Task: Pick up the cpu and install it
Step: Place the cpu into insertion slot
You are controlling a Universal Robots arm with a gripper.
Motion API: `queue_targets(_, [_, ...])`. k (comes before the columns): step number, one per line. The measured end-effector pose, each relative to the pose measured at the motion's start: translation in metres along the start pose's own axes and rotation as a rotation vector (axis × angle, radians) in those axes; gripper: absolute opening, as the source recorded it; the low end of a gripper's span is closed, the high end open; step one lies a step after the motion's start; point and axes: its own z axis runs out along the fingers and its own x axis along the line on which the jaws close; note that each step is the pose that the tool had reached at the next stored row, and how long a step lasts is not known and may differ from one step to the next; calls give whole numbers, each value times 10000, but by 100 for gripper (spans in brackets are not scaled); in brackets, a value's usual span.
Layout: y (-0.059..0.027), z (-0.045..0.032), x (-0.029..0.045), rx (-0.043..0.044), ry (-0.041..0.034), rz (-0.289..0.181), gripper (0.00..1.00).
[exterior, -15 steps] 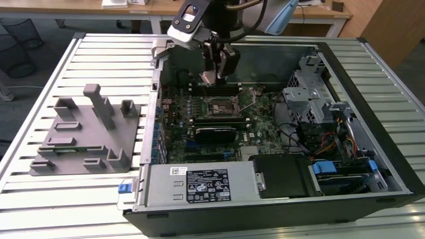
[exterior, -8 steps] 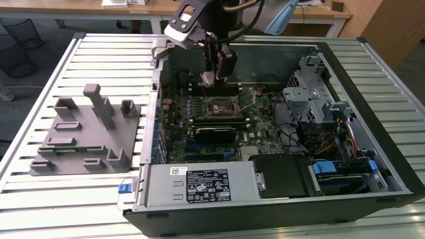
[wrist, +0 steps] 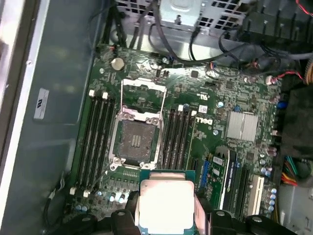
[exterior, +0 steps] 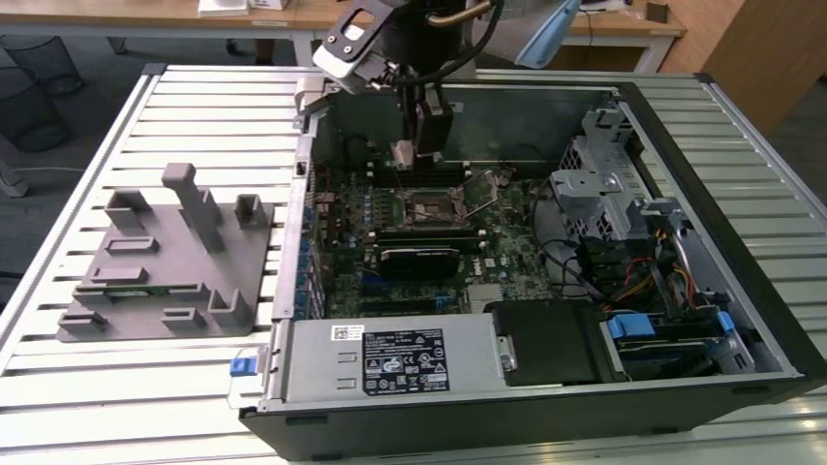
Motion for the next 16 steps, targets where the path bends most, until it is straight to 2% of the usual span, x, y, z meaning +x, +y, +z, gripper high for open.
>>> queue_targets(2, [3, 4, 5, 5, -12, 229, 53])
queue_targets(5, [24, 19, 35, 6, -15, 332, 53])
queue_targets(12, [168, 86, 117, 115, -2, 341, 53])
queue_targets(16, [250, 152, 169, 155, 2, 349, 53])
